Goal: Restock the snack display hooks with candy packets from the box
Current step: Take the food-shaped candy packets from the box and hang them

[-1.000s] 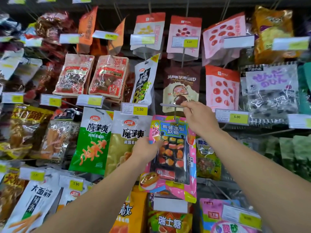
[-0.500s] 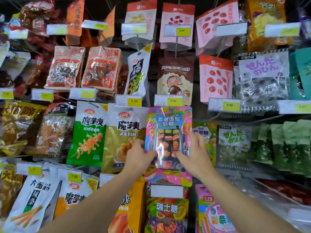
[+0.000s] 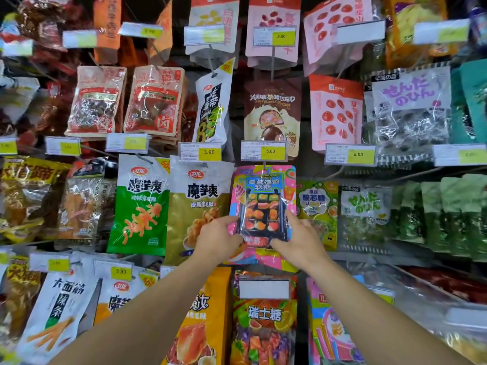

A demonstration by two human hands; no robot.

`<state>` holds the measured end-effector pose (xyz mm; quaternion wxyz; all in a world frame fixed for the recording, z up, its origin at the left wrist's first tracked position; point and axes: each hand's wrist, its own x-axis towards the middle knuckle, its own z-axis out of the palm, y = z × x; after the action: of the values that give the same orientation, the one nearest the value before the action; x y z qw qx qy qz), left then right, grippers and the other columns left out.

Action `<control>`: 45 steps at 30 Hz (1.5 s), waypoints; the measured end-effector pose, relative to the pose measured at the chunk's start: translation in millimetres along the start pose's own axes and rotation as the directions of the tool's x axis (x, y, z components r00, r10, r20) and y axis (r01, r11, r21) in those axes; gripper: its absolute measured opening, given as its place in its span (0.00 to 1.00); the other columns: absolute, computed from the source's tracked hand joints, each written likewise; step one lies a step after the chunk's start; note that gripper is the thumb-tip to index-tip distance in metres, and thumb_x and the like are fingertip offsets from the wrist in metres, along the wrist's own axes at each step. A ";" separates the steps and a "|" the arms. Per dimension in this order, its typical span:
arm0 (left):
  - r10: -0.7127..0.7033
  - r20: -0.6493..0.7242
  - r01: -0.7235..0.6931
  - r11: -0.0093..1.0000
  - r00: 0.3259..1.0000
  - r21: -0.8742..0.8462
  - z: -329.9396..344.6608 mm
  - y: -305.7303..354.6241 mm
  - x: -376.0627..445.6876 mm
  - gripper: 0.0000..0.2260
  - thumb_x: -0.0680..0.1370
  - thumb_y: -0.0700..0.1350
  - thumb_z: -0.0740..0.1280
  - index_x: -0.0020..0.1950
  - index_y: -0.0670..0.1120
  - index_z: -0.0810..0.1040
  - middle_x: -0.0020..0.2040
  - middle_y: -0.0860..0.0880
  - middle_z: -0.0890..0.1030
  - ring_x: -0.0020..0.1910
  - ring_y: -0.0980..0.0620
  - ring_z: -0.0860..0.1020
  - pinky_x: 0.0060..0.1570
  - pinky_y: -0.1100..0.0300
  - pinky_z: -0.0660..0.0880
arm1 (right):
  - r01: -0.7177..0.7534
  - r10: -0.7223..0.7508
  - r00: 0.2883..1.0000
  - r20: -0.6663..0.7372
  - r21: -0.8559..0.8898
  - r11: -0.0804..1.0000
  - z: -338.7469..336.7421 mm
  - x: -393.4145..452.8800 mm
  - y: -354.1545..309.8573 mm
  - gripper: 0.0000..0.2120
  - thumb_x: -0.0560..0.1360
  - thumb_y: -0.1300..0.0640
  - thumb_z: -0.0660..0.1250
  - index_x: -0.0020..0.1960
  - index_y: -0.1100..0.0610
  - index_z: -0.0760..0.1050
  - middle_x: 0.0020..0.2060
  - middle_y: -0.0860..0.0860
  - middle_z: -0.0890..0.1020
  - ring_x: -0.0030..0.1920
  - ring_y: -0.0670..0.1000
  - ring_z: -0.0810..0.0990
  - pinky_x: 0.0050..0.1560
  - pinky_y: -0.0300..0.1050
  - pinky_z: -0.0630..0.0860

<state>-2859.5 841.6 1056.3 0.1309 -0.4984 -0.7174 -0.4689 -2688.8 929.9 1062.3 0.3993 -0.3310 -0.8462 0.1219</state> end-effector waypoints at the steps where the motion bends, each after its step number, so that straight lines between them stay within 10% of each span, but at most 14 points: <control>1: -0.002 0.022 0.002 1.000 1.000 -0.005 -0.8 -0.2 -1.7 0.24 0.76 0.48 0.70 0.72 0.50 0.71 0.50 0.49 0.83 0.35 0.54 0.79 0.36 0.65 0.74 | -0.013 0.013 1.000 0.003 0.001 1.000 1.8 -1.2 0.3 0.35 0.75 0.48 0.69 0.78 0.47 0.56 0.61 0.53 0.67 0.64 0.57 0.73 0.59 0.47 0.71; 5: 0.000 0.090 0.000 1.000 0.996 0.000 -4.0 -4.9 -17.3 0.27 0.74 0.51 0.71 0.73 0.51 0.71 0.65 0.49 0.79 0.61 0.47 0.77 0.60 0.58 0.72 | -0.037 0.039 0.999 0.038 -0.047 0.998 8.2 -14.4 4.0 0.37 0.75 0.46 0.67 0.79 0.49 0.53 0.76 0.49 0.55 0.73 0.55 0.65 0.68 0.50 0.68; 11: 0.029 0.138 -0.025 0.999 0.990 -0.028 -18.2 -17.3 -42.0 0.25 0.74 0.54 0.70 0.70 0.52 0.74 0.59 0.51 0.82 0.54 0.52 0.80 0.52 0.59 0.75 | -0.088 0.110 0.991 0.079 -0.237 0.967 14.7 -38.4 -7.2 0.39 0.76 0.42 0.66 0.80 0.50 0.52 0.79 0.48 0.45 0.77 0.61 0.55 0.73 0.55 0.62; 28: -0.015 0.410 0.062 0.993 0.912 -0.101 -78.9 -152.1 -196.6 0.22 0.77 0.53 0.68 0.71 0.53 0.73 0.68 0.51 0.77 0.65 0.49 0.76 0.63 0.56 0.71 | -0.136 0.229 0.956 0.184 -0.415 0.900 131.2 -219.4 -97.2 0.32 0.74 0.48 0.69 0.74 0.56 0.66 0.72 0.56 0.66 0.71 0.60 0.66 0.71 0.50 0.64; 45: -0.511 0.732 0.643 0.754 0.451 0.131 -29.6 -356.8 -492.1 0.22 0.73 0.50 0.72 0.65 0.45 0.78 0.62 0.46 0.80 0.59 0.47 0.79 0.63 0.52 0.73 | -0.193 0.460 0.474 0.751 -0.421 0.886 374.0 -494.1 -47.6 0.31 0.69 0.44 0.65 0.68 0.56 0.70 0.63 0.56 0.73 0.64 0.61 0.72 0.61 0.51 0.71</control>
<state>-2936.0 503.7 556.0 -0.3758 -0.3757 -0.7911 -0.3030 -2765.5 590.9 547.1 -0.1339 -0.4417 -0.8598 0.2186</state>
